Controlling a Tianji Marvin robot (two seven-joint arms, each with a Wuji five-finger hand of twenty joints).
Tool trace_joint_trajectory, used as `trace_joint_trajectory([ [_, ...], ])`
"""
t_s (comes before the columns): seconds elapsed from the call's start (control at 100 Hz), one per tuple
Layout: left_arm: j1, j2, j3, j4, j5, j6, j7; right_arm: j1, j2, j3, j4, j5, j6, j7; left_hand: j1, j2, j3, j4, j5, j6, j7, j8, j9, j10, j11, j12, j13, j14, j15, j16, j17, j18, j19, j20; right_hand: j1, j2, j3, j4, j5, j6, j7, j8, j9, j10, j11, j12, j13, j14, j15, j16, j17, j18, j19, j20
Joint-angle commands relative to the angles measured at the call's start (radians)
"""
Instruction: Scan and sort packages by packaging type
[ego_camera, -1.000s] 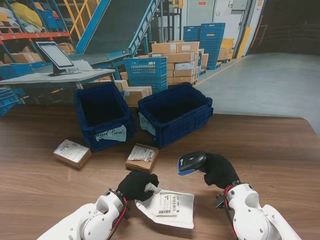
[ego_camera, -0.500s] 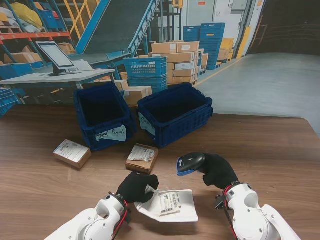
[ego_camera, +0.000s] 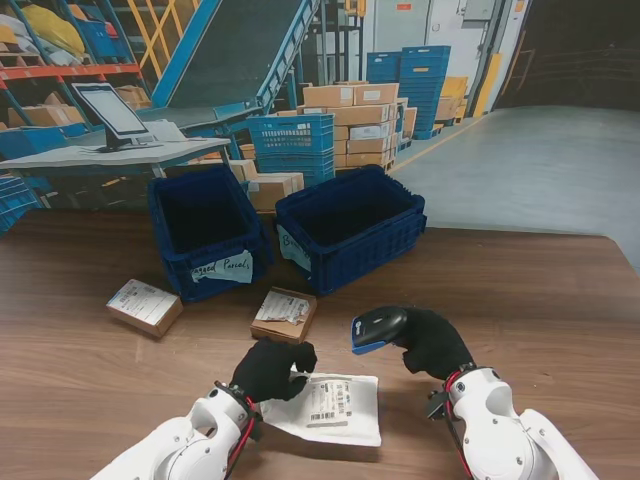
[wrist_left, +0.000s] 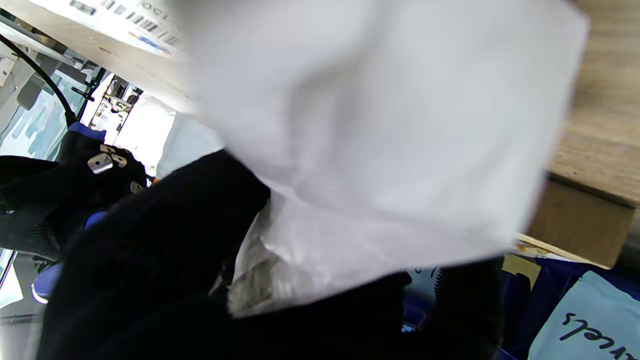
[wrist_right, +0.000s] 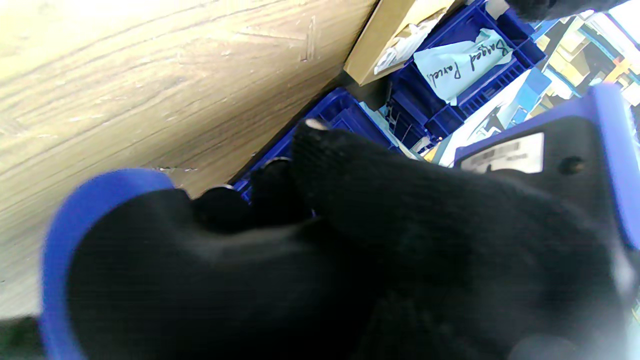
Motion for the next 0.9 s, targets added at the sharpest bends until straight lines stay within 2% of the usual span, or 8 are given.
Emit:
trace_joint_trajectory([
  [0.0, 0.008, -0.005, -0.001, -0.021, 0.001, 0.007, -0.016, -0.001, -0.006, -0.004, -0.006, 0.0, -0.005, 0.014, 0.037, -0.017, 0.017, -0.012, 0.016, -0.008, 0.007, -0.013, 0.033, 0.005, 0.018, 0.008, 0.034, 0.0, 0.039, -0.003, -0.007, 0.041, 0.021, 0.016, 0.095, 0.073, 0.108, 0.0, 0.033, -0.034, 0.088, 0.014, 0.008, -0.002, 0.004, 0.003, 0.019, 0.029, 0.016, -0.003, 0.014, -0.047, 0.055, 0.027],
  [0.24, 0.025, 0.006, -0.019, -0.045, -0.002, 0.015, -0.075, 0.002, -0.006, -0.006, -0.002, 0.0, -0.01, 0.013, -0.054, 0.032, -0.07, -0.016, -0.016, 0.013, -0.088, -0.051, -0.032, 0.015, -0.042, -0.001, -0.054, 0.01, -0.047, -0.059, -0.067, 0.018, -0.032, -0.004, 0.096, 0.073, 0.108, 0.0, 0.033, -0.034, 0.088, 0.014, 0.008, -0.003, 0.003, 0.003, 0.019, 0.03, 0.016, -0.002, 0.014, -0.047, 0.055, 0.027],
  [0.33, 0.032, 0.016, -0.026, -0.056, 0.007, 0.015, -0.117, 0.003, -0.006, -0.006, 0.0, 0.001, -0.011, 0.014, -0.117, 0.073, -0.106, -0.016, -0.041, 0.04, -0.212, -0.062, -0.171, 0.034, 0.047, -0.153, -0.121, 0.012, -0.128, -0.104, -0.094, 0.001, -0.071, -0.019, 0.096, 0.073, 0.108, 0.0, 0.033, -0.034, 0.088, 0.014, 0.008, -0.003, 0.003, 0.003, 0.019, 0.03, 0.016, -0.002, 0.014, -0.046, 0.055, 0.027],
  [0.37, 0.035, 0.021, -0.027, -0.061, 0.014, 0.015, -0.135, 0.003, -0.006, -0.006, 0.001, 0.002, -0.011, 0.014, -0.165, 0.108, -0.101, -0.016, -0.05, 0.058, -0.289, -0.053, -0.232, 0.042, 0.078, -0.309, -0.154, 0.009, -0.16, -0.127, -0.112, -0.007, -0.097, -0.035, 0.095, 0.073, 0.108, 0.0, 0.033, -0.034, 0.088, 0.014, 0.008, -0.003, 0.003, 0.003, 0.02, 0.029, 0.016, -0.002, 0.014, -0.046, 0.055, 0.027],
  [0.46, 0.043, 0.027, -0.03, -0.062, 0.028, 0.008, -0.149, 0.004, -0.006, -0.006, 0.003, 0.004, -0.012, 0.013, -0.265, 0.181, -0.076, 0.01, -0.071, 0.094, -0.411, -0.094, -0.314, 0.058, 0.011, -0.386, -0.23, 0.011, -0.26, -0.186, -0.146, -0.019, -0.151, -0.061, 0.095, 0.073, 0.109, 0.001, 0.033, -0.034, 0.088, 0.014, 0.008, -0.003, 0.003, 0.003, 0.019, 0.029, 0.015, -0.003, 0.014, -0.047, 0.055, 0.027],
  [0.55, 0.052, 0.033, -0.037, -0.068, 0.03, 0.002, -0.172, 0.004, -0.006, -0.005, 0.003, 0.005, -0.012, 0.014, -0.298, 0.202, -0.107, 0.012, -0.119, 0.121, -0.54, -0.155, -0.42, 0.085, -0.092, -0.484, -0.335, 0.035, -0.43, -0.307, -0.19, -0.027, -0.215, -0.084, 0.095, 0.073, 0.109, 0.001, 0.033, -0.034, 0.088, 0.014, 0.008, -0.003, 0.003, 0.003, 0.019, 0.029, 0.016, -0.002, 0.014, -0.047, 0.055, 0.028],
  [0.7, 0.076, 0.031, -0.054, -0.072, 0.061, 0.0, -0.133, 0.003, -0.005, -0.002, 0.004, 0.007, -0.015, 0.02, -0.338, 0.212, -0.126, 0.011, -0.17, 0.163, -0.743, -0.258, -0.558, 0.114, -0.187, -0.575, -0.475, 0.067, -0.596, -0.465, -0.247, -0.027, -0.313, -0.111, 0.096, 0.072, 0.109, 0.001, 0.033, -0.034, 0.088, 0.014, 0.008, -0.003, 0.003, 0.003, 0.02, 0.03, 0.016, -0.002, 0.014, -0.046, 0.055, 0.028],
  [0.89, 0.125, 0.021, -0.093, -0.094, 0.085, -0.011, -0.035, 0.004, -0.004, -0.003, 0.006, 0.008, -0.019, 0.023, -0.359, 0.211, -0.136, 0.005, -0.208, 0.191, -0.873, -0.314, -0.63, 0.118, -0.23, -0.612, -0.563, 0.088, -0.665, -0.543, -0.278, -0.027, -0.382, -0.127, 0.095, 0.072, 0.109, 0.0, 0.033, -0.034, 0.088, 0.014, 0.008, -0.003, 0.003, 0.003, 0.02, 0.03, 0.016, -0.002, 0.014, -0.046, 0.055, 0.028],
])
